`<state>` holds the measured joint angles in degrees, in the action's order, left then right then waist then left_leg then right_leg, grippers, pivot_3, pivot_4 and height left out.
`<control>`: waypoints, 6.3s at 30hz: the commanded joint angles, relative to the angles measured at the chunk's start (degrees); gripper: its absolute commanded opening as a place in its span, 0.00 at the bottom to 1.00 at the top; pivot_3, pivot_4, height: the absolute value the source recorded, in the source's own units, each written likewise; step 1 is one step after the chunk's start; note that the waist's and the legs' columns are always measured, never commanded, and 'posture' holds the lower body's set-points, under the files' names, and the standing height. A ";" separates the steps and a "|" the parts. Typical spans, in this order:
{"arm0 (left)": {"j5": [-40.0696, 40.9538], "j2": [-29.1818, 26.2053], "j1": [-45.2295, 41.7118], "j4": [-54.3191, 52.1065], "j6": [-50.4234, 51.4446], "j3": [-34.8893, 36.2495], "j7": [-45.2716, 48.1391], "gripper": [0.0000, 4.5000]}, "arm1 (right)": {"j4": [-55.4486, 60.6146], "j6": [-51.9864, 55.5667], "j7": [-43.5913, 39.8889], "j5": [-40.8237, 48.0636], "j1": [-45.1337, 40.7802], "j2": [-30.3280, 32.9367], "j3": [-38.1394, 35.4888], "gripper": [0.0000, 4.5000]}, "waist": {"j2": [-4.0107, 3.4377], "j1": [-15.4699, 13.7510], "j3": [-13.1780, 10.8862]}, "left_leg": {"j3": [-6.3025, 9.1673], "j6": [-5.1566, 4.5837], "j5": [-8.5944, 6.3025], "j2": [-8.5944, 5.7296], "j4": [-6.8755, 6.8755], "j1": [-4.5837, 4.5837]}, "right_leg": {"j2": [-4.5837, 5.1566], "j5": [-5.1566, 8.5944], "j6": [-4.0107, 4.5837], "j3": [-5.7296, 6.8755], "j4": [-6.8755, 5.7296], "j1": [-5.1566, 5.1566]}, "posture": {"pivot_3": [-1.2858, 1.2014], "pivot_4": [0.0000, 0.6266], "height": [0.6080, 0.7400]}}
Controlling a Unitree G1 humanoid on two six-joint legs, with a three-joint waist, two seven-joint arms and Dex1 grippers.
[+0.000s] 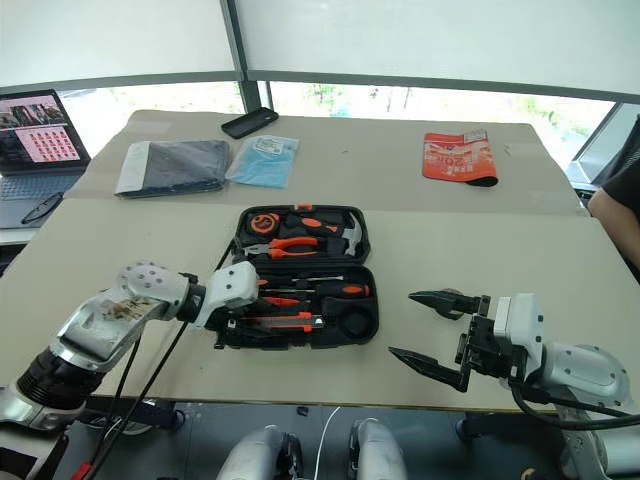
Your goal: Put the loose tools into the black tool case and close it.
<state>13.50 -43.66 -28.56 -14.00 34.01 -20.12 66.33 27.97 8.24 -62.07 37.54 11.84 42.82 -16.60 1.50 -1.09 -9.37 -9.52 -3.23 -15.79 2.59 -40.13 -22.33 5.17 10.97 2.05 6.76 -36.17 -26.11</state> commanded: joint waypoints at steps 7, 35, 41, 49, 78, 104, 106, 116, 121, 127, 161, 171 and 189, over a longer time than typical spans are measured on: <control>-2.76 1.09 -1.24 0.71 -1.33 -2.79 0.75 0.35 | 3.32 2.13 1.92 2.57 -0.12 0.16 -1.94 1.00 | 0.00 -0.35 0.00 | -0.02 -0.16 -0.07 -0.07 -0.03 -0.03 | 0.05 0.00 0.00 -0.06 0.06 0.02 | 0.52 0.24 1.00; 7.05 8.87 2.68 8.41 -16.86 12.16 1.52 0.85 | -0.09 1.01 3.13 0.18 -3.53 -2.08 2.55 1.00 | -0.06 -0.92 0.04 | 0.02 -0.31 -0.16 -0.08 -0.30 -0.14 | 0.12 -0.02 -0.04 0.05 0.03 0.05 | 0.52 0.24 1.00; 4.26 9.62 4.45 10.47 -23.41 10.87 1.85 0.34 | -1.51 0.51 2.48 -0.48 -4.61 -2.81 2.55 1.00 | -0.06 -0.94 0.04 | 0.02 -0.29 -0.14 -0.07 -0.30 -0.10 | 0.09 -0.02 -0.03 0.04 -0.01 0.05 | 0.52 0.24 1.00; -1.87 10.21 6.79 14.63 -31.73 6.66 1.99 0.00 | -3.34 -0.11 1.91 -1.39 -6.06 -3.31 2.75 1.00 | -0.06 -1.02 0.04 | 0.01 -0.32 -0.16 -0.09 -0.30 -0.14 | 0.11 -0.02 -0.03 0.07 0.02 0.06 | 0.52 0.24 1.00; 5.73 13.17 8.49 15.38 -24.11 11.62 0.68 0.12 | -6.30 -1.65 3.27 -4.39 -8.12 -4.42 1.94 1.00 | -0.86 -1.02 0.61 | 0.13 -0.60 -0.37 -0.06 -0.22 0.49 | 0.31 0.01 -0.08 0.14 0.31 0.86 | 0.52 0.24 1.00; 29.12 4.87 25.62 0.03 -20.64 32.27 8.61 1.00 | -15.81 -1.39 6.72 -13.68 13.29 2.38 -16.38 1.00 | -1.03 0.69 0.58 | -0.01 0.13 -0.49 -0.02 -0.08 0.05 | 0.41 0.17 0.09 -0.27 0.23 0.17 | 0.52 0.24 1.00; 28.60 5.54 24.82 0.35 -20.61 31.61 8.25 1.00 | -14.90 1.30 5.04 -13.50 10.05 6.87 -14.59 1.00 | -1.01 0.96 0.57 | -0.05 0.05 -0.44 -0.02 -0.04 0.08 | 0.23 0.00 -0.18 -0.42 0.20 0.14 | 0.52 0.24 1.00; 24.83 9.34 24.14 0.32 -23.71 26.10 8.38 1.00 | -15.38 17.84 2.65 -18.36 -7.84 21.58 4.72 1.00 | -0.87 -0.06 0.50 | 0.02 -0.30 -0.21 -0.06 0.08 -0.08 | 0.00 0.03 -0.13 -0.25 0.28 -0.02 | 0.52 0.24 1.00; 24.17 10.15 25.91 -0.98 -24.49 25.21 7.68 1.00 | -19.41 15.44 2.51 -22.40 -14.96 20.94 10.45 1.00 | -0.85 0.23 0.48 | -0.07 -0.34 -0.22 -0.18 -0.02 -0.19 | 0.12 0.01 -0.16 -0.32 0.35 -0.06 | 0.52 0.24 1.00; 23.87 10.53 26.81 -1.59 -25.28 24.35 7.41 1.00 | -21.47 16.20 1.07 -24.33 -18.66 20.25 14.42 1.00 | -0.81 0.24 0.46 | -0.06 -0.33 -0.22 -0.17 -0.02 -0.21 | 0.13 0.02 -0.19 -0.26 0.36 -0.05 | 0.52 0.24 1.00; 23.30 6.91 31.53 -2.98 -27.42 26.41 8.82 1.00 | -6.35 30.77 -10.81 -13.73 -39.83 6.29 32.03 0.01 | -0.76 0.30 0.42 | 0.07 -0.17 -0.28 0.06 -0.10 -0.19 | 0.32 0.05 -0.07 0.08 0.24 -0.07 | 0.52 0.24 1.00; 23.03 6.45 34.89 -5.96 -27.05 27.12 6.89 1.00 | -9.75 27.81 -10.17 -25.17 -42.46 9.94 40.01 0.01 | -0.75 0.30 0.41 | 0.05 -0.10 -0.16 -0.01 -0.23 -0.43 | 0.39 0.03 -0.10 0.24 0.33 -0.15 | 0.52 0.24 1.00; 23.28 5.28 35.74 -4.75 -23.74 30.79 1.11 1.00 | -16.14 28.01 -14.80 -17.51 -49.23 2.58 33.12 0.67 | -0.71 0.47 0.40 | 0.10 -0.12 -0.16 0.01 -0.21 -0.48 | 0.30 0.03 -0.08 0.26 0.30 -0.19 | 0.52 0.24 1.00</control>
<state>36.15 -38.26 7.67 -19.15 10.24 8.38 68.75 11.72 36.17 -74.16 15.69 -35.38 44.86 21.26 0.79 -0.62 -8.97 -9.41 -3.34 -15.95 2.59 -40.34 -22.81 5.44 10.99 1.97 7.03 -35.87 -26.30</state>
